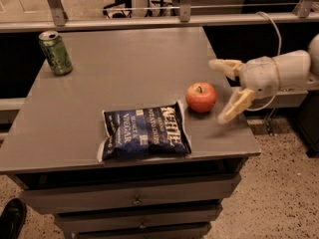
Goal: Move apple near blue chip bag
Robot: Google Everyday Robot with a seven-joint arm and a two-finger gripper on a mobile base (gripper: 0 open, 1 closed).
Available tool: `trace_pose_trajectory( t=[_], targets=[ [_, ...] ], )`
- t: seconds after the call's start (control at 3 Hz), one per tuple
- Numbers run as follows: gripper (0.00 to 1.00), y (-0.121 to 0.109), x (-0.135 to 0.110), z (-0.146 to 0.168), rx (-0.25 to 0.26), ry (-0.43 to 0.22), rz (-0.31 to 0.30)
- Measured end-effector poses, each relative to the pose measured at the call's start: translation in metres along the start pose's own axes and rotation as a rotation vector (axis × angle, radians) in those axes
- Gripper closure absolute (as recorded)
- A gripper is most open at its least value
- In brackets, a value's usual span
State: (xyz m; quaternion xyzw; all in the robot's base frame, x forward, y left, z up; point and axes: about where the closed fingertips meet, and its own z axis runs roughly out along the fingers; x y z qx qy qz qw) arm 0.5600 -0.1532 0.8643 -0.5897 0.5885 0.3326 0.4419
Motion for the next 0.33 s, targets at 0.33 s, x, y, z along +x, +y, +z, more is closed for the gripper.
trace_pose_trajectory(
  t=[0.33],
  targets=[
    [0.0,-0.0074,0.0052,-0.0539,0.137,0.056,0.007]
  ],
)
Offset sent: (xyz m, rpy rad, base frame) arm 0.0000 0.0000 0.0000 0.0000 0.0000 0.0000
